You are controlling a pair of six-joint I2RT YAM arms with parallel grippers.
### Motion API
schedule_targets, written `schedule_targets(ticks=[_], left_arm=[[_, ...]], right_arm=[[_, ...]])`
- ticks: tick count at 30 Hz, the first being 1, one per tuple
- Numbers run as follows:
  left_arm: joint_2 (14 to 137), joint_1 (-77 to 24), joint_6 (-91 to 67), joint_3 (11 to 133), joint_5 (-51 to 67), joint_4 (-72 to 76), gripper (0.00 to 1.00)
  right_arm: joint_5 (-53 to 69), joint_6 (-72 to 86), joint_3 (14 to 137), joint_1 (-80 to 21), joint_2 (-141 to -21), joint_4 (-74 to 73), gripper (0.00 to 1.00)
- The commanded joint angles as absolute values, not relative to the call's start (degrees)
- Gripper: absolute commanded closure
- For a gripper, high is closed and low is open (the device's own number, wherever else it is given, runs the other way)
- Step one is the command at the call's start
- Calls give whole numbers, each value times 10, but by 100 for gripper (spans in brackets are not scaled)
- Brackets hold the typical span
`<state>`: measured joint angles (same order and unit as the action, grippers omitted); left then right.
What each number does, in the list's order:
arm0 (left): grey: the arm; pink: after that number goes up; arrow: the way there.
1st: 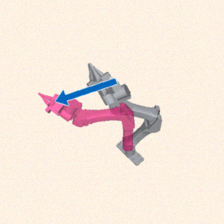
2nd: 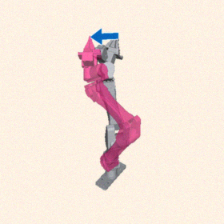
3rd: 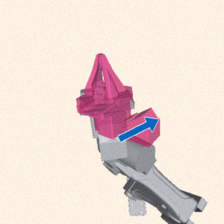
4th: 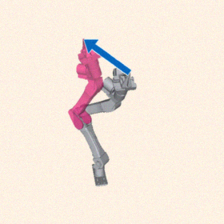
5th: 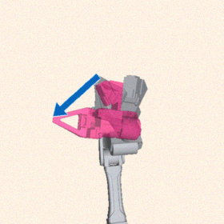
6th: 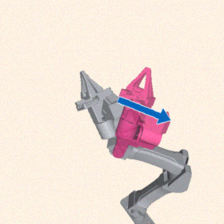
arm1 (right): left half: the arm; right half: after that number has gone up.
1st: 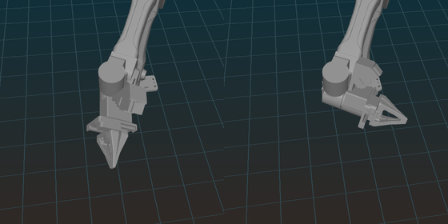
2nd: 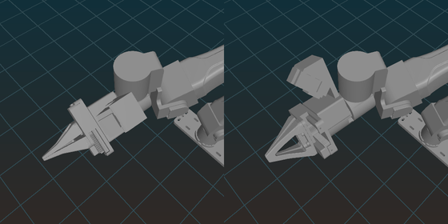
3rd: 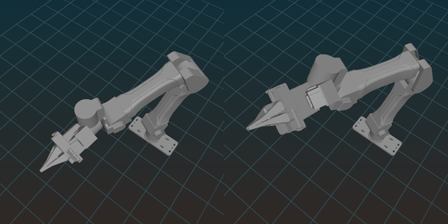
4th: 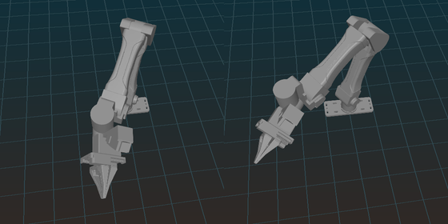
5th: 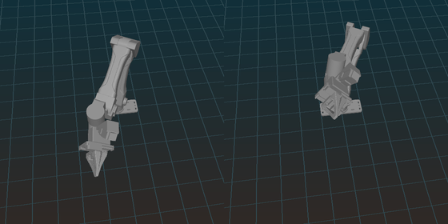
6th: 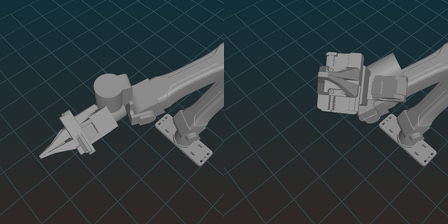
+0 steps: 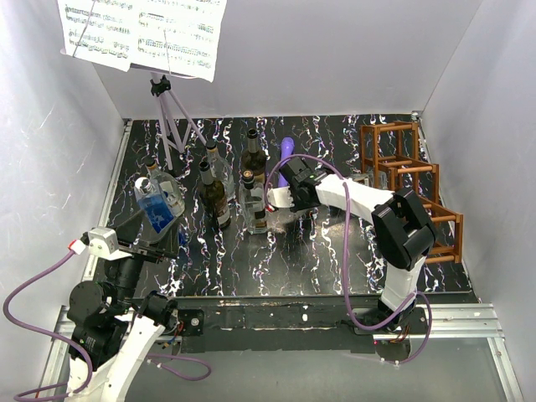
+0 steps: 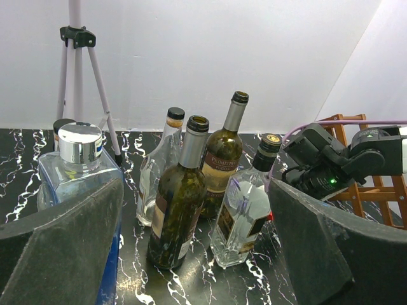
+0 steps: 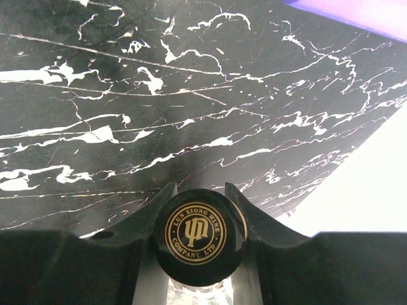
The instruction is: Take the wine bottle off the wine rack
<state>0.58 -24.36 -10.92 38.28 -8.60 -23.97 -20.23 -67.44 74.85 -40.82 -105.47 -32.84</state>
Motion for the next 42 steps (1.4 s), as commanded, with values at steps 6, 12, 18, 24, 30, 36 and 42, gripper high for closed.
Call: schedule_targets(ticks=[6,12,18,24,30,36,42], left_arm=[[7,-245,-103,382,-90,-243,2],[14,-244,-103,383,-81,-242,2],[18,-244,-103,382,-79,-242,2],[22,-244,-103,383,-77,-242,2],[22,-244,-103,382,-76,-240,2],[23,-244,-101,381,-74,-239,2],[21,-244,-101,382,-73,-239,2]], right_arm=[[-196,-668,737,-408,-1014,-279,99],[-189,-655,735,-382,-996,-276,99],[-168,-640,745,-377,-980,-272,99],[-158,-623,757,-377,-980,-272,99],[-156,-611,783,-377,-983,-279,99],[-156,-600,815,-379,-991,-294,99],[-163,-594,832,-382,-1000,-302,99]])
